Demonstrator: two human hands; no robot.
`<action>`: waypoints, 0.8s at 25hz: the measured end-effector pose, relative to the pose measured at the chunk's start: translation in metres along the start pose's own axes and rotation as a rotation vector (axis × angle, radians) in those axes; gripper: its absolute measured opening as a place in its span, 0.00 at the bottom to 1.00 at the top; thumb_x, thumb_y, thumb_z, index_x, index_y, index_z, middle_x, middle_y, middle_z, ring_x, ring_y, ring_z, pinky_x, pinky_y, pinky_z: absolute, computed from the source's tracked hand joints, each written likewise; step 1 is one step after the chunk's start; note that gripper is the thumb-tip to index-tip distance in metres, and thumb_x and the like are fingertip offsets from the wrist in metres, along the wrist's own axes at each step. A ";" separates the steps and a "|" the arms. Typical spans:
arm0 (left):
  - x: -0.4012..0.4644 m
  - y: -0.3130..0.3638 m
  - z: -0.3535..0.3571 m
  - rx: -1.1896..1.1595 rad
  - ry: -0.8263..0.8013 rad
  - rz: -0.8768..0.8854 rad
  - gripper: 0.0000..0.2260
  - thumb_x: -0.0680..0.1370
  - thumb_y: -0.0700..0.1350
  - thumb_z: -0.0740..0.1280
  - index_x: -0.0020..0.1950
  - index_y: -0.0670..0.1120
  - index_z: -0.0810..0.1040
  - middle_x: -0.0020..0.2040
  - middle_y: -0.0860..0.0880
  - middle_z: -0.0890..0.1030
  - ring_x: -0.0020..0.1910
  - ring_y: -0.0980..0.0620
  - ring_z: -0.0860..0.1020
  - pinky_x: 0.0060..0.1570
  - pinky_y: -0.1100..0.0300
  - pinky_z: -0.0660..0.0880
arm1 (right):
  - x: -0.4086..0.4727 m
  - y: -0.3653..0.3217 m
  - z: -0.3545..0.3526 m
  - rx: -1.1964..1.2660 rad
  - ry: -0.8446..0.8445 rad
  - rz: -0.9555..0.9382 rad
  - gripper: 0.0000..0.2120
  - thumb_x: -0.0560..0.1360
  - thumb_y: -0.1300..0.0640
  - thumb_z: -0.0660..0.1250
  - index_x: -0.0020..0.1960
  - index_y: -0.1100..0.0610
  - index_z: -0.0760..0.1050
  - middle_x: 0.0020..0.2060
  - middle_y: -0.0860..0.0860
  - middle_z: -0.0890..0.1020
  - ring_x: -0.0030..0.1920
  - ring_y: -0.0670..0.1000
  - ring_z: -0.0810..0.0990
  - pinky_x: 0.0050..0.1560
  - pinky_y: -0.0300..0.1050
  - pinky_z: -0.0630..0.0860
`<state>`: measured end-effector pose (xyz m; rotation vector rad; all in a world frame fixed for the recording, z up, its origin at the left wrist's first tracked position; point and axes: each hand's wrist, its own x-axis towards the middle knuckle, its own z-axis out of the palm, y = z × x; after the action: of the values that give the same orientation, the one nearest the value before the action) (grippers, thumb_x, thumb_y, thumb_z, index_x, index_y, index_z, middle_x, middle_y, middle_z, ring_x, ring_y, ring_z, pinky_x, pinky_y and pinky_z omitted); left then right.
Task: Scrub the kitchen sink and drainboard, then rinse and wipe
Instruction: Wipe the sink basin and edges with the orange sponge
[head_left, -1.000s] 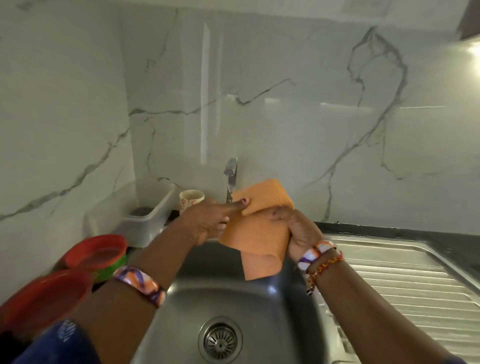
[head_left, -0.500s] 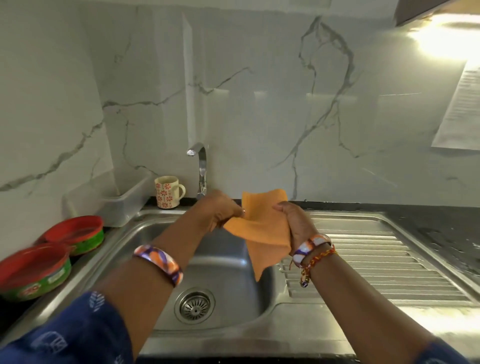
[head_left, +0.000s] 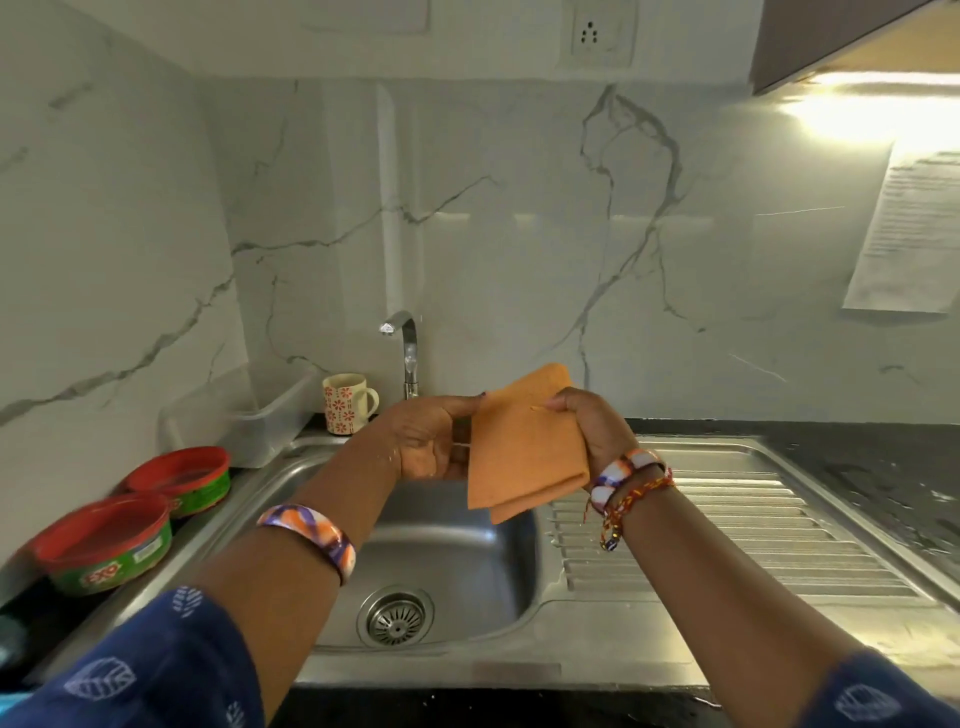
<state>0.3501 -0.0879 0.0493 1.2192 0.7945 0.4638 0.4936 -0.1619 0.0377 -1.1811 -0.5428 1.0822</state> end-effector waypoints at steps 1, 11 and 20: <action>0.000 0.001 0.003 -0.015 0.025 0.062 0.04 0.78 0.44 0.64 0.46 0.44 0.76 0.43 0.45 0.78 0.42 0.49 0.76 0.45 0.53 0.74 | -0.002 -0.001 0.000 -0.010 -0.021 0.006 0.02 0.75 0.65 0.62 0.48 0.61 0.71 0.45 0.58 0.76 0.41 0.55 0.75 0.40 0.48 0.73; -0.004 0.028 0.010 0.116 0.085 0.422 0.21 0.76 0.29 0.60 0.31 0.49 0.81 0.44 0.47 0.81 0.48 0.46 0.76 0.45 0.54 0.75 | -0.007 -0.030 -0.010 -0.221 -0.108 -0.414 0.20 0.74 0.74 0.59 0.33 0.55 0.79 0.31 0.52 0.81 0.37 0.54 0.77 0.38 0.44 0.74; -0.009 0.015 0.000 0.038 -0.164 0.198 0.21 0.76 0.56 0.60 0.57 0.40 0.76 0.49 0.43 0.80 0.44 0.47 0.81 0.42 0.55 0.81 | -0.004 -0.033 -0.011 -0.421 -0.176 -0.636 0.26 0.69 0.76 0.61 0.24 0.50 0.79 0.38 0.55 0.80 0.42 0.56 0.78 0.45 0.48 0.75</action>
<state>0.3458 -0.0893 0.0657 1.3594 0.5470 0.5046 0.5141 -0.1702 0.0653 -1.1521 -1.2331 0.5321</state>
